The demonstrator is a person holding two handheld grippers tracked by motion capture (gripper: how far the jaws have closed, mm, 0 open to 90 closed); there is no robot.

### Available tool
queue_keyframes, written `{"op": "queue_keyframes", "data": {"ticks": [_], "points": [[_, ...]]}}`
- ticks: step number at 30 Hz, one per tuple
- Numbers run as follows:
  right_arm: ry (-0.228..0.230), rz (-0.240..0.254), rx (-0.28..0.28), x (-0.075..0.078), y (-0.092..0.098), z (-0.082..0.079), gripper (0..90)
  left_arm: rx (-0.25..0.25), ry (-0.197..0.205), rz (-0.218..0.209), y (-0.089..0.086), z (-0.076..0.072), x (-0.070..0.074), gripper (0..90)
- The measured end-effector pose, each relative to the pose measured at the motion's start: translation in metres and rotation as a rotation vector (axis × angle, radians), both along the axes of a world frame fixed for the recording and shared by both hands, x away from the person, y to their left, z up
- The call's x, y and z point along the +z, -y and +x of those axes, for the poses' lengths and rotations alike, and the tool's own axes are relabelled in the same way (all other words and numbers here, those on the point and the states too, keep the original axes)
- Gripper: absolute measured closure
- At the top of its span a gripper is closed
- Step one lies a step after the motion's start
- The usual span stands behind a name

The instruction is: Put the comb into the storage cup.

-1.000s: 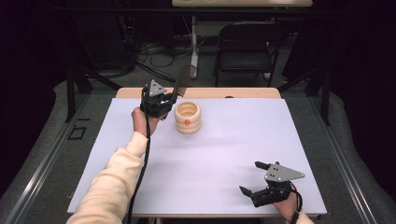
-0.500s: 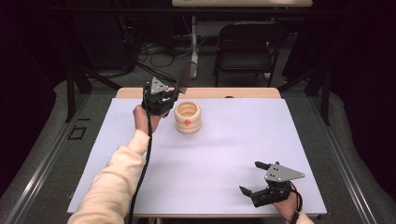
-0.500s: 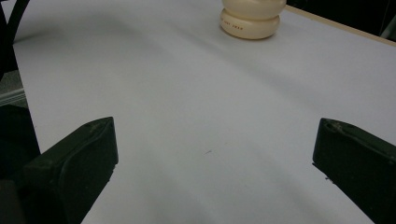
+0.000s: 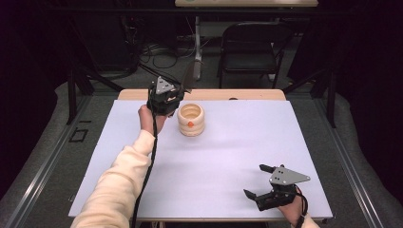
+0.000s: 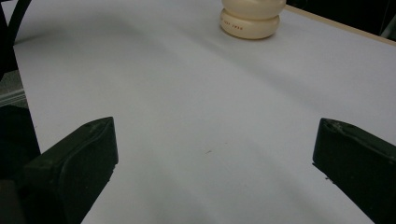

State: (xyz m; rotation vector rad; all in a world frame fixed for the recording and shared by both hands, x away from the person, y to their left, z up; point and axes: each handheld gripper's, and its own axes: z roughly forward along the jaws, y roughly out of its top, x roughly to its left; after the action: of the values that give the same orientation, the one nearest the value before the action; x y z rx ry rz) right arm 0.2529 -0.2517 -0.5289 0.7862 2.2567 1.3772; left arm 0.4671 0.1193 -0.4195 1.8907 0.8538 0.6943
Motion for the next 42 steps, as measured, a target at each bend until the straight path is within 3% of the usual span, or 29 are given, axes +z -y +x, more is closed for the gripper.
{"op": "queue_keyframes", "data": {"ticks": [42], "points": [[0.0,0.0,0.001,0.0,0.0,0.0,0.0,0.01,0.053,-0.035,0.016,0.011,0.006,72.2]]}}
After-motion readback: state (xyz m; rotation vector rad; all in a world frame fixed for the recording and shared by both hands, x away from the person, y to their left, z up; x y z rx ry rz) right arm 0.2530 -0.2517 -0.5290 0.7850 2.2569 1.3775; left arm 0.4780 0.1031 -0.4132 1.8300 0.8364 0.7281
